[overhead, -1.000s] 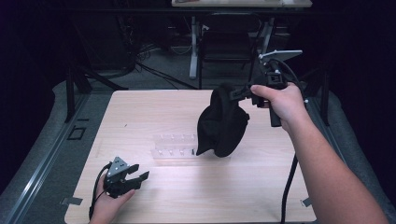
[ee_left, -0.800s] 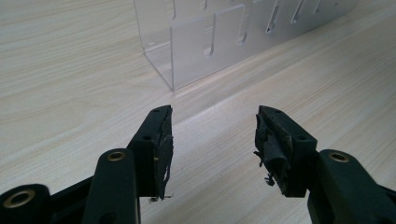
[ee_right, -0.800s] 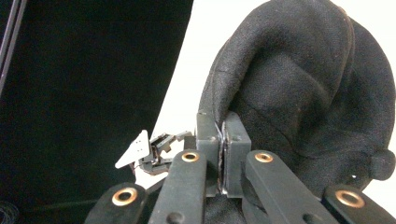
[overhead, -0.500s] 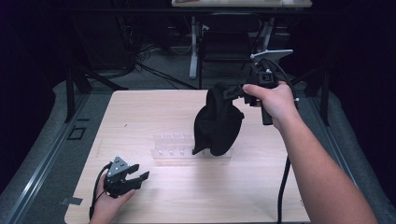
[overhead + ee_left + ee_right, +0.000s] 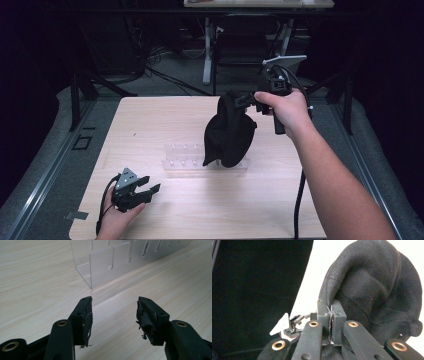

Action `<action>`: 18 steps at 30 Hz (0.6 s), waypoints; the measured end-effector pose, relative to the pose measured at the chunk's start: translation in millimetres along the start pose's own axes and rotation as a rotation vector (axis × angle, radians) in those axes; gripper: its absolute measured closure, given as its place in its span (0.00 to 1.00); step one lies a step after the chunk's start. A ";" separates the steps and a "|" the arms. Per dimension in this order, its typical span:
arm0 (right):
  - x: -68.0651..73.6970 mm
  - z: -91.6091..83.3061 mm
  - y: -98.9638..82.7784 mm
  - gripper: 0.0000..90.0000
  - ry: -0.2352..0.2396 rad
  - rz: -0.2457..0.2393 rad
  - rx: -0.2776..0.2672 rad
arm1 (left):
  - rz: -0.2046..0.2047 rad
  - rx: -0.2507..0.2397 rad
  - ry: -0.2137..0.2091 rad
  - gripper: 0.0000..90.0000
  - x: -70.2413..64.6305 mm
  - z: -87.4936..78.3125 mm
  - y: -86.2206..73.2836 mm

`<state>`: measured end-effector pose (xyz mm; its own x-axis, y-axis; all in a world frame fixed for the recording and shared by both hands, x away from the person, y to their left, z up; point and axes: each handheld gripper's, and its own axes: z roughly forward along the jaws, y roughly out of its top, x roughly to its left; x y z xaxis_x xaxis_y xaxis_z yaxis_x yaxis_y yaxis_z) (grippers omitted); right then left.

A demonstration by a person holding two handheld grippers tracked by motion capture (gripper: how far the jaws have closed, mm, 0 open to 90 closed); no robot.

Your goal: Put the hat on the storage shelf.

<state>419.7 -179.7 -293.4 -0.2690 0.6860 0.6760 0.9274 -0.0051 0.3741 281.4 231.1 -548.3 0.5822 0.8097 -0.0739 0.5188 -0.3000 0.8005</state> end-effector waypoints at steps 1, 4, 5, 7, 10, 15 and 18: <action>1.1 1.9 -0.1 0.98 0.012 -0.001 -0.001 | 0.003 -0.007 -0.005 0.52 -2.4 -0.5 1.8; 4.3 5.1 -0.5 0.98 0.020 -0.008 0.000 | 0.014 -0.012 -0.012 0.52 -5.7 -0.6 4.7; 6.1 6.6 -0.4 0.98 0.024 -0.011 0.001 | 0.014 -0.015 -0.016 0.52 -7.4 -0.4 6.4; 9.8 13.0 -0.1 0.98 0.039 -0.014 0.001 | 0.023 -0.029 -0.026 0.52 -12.0 -1.3 12.0; 11.0 18.2 -0.5 0.98 0.060 -0.015 -0.002 | 0.025 -0.034 -0.039 0.53 -14.6 -2.5 15.6; 15.9 26.3 0.1 0.97 0.079 -0.021 -0.004 | 0.045 -0.059 -0.057 0.55 -22.5 -1.3 26.6; 16.3 28.4 -0.1 0.97 0.087 -0.022 -0.009 | 0.061 -0.070 -0.058 0.56 -26.6 1.4 34.7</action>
<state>422.7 -147.9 -300.5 -0.3115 0.6202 0.7199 0.9185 0.0024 0.3953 284.8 198.4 -519.4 0.6479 0.7597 -0.0561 0.4372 -0.3105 0.8441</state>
